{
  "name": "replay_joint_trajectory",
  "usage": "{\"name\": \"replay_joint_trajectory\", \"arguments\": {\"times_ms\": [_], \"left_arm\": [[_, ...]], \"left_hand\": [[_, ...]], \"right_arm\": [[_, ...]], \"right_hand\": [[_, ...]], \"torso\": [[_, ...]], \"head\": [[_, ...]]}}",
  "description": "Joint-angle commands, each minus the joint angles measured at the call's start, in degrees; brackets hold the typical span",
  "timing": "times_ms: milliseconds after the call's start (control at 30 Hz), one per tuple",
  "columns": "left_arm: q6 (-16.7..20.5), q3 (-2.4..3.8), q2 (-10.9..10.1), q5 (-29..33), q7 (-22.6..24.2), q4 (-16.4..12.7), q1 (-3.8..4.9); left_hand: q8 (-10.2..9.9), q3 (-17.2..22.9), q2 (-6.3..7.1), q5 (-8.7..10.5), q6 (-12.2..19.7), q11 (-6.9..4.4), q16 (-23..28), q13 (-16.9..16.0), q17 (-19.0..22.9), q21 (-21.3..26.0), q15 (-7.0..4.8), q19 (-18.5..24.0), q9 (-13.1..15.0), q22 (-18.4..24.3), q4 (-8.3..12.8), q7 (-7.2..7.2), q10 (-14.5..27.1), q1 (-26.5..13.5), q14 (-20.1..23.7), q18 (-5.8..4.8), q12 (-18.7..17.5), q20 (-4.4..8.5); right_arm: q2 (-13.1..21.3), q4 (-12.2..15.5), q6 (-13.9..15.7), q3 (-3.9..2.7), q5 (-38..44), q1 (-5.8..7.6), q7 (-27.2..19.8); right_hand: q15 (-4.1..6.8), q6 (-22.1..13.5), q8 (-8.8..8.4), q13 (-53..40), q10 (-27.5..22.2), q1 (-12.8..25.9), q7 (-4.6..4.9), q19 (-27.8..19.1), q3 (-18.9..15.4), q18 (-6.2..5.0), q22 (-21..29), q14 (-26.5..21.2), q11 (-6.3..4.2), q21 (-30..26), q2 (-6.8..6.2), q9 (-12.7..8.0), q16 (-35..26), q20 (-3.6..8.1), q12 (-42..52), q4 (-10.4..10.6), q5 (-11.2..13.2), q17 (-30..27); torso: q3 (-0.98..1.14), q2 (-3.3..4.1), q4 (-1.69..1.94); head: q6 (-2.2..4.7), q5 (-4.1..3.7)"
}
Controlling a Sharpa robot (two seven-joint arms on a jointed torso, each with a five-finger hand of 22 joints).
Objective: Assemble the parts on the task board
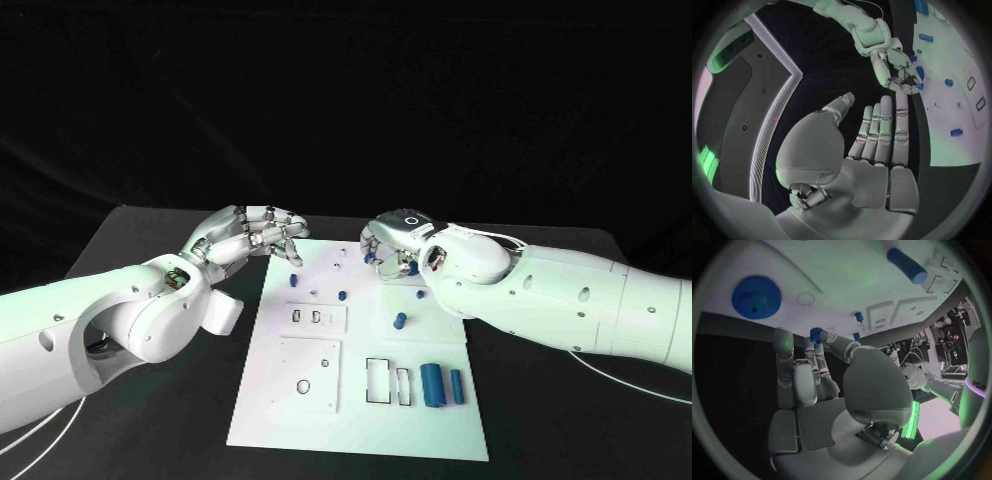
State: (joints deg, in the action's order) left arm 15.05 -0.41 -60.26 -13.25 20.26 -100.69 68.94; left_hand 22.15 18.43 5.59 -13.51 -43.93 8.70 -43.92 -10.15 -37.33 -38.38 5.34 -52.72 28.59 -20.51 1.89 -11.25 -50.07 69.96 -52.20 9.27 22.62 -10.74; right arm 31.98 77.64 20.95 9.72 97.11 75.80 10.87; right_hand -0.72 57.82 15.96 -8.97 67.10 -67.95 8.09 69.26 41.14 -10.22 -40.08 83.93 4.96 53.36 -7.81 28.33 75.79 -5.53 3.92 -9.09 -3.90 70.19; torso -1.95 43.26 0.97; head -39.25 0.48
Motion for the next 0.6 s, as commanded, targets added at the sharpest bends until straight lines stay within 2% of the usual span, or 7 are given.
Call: {"name": "replay_joint_trajectory", "arguments": {"times_ms": [33,167,300,600], "left_arm": [[-1.1,0.06,0.1,0.4,0.3,-0.3,0.12],[-1.1,0.06,0.1,0.4,0.2,-0.4,0.19],[-1.1,0.06,0.1,0.4,0.2,-0.5,0.31],[-1.3,0.07,0.2,0.4,0.1,-0.7,0.51]], "left_hand": [[-0.3,0.1,0.29,0.42,0.6,0.04,-0.3,0.1,0.1,-0.4,-0.06,0.3,0.0,-0.1,-0.4,0.01,0.4,-0.2,0.4,0.63,0.2,-0.06],[-0.4,0.1,0.28,0.46,0.7,0.10,-0.3,0.2,0.1,-0.4,-0.02,0.4,0.0,-0.2,-0.5,-0.05,0.6,-0.3,0.4,0.64,0.2,-0.10],[-0.4,0.1,0.28,0.46,0.7,0.10,-0.3,0.2,0.1,-0.4,-0.02,0.4,0.0,-0.2,-0.5,-0.05,0.6,-0.3,0.4,0.64,0.2,-0.10],[-0.4,0.1,0.27,0.47,0.7,0.13,-0.4,0.3,0.1,-0.5,0.01,0.5,0.0,-0.2,-0.5,-0.09,0.8,-0.3,0.5,0.64,0.2,-0.13]], "right_arm": [[-1.0,-1.0,2.5,-0.05,1.3,0.15,1.7],[-2.4,-2.4,2.9,-0.06,1.3,0.23,1.7],[-3.5,-3.5,3.2,-0.07,1.3,0.27,1.9],[-5.4,-5.5,3.7,-0.08,1.3,0.18,1.9]], "right_hand": [[0.47,0.3,0.17,0.0,0.4,-0.1,0.00,0.3,0.2,0.97,-0.1,2.3,-0.06,0.4,-0.49,0.0,0.4,0.23,0.0,0.1,0.0,0.1],[0.47,0.3,0.16,0.0,0.4,-0.1,0.00,0.3,0.3,0.98,-0.3,2.4,-0.05,0.5,-0.55,0.1,0.4,0.23,-0.1,0.1,-0.1,0.1],[0.43,0.2,0.11,0.1,0.3,0.1,0.04,0.3,0.4,0.99,-0.4,2.4,0.00,0.6,-0.69,0.2,0.6,0.20,-0.2,0.3,-0.2,0.2],[0.37,0.0,0.00,0.2,0.1,0.4,0.07,0.2,0.5,1.02,-0.8,2.4,0.06,0.8,-0.96,0.3,0.8,0.14,-0.3,0.5,-0.4,0.3]], "torso": [[-0.05,0.22,0.09],[-0.08,0.33,0.06],[-0.14,0.51,0.19],[-0.23,0.87,0.49]], "head": [[0.00,-0.09],[0.14,-0.16],[0.12,-0.10],[0.64,-0.10]]}}
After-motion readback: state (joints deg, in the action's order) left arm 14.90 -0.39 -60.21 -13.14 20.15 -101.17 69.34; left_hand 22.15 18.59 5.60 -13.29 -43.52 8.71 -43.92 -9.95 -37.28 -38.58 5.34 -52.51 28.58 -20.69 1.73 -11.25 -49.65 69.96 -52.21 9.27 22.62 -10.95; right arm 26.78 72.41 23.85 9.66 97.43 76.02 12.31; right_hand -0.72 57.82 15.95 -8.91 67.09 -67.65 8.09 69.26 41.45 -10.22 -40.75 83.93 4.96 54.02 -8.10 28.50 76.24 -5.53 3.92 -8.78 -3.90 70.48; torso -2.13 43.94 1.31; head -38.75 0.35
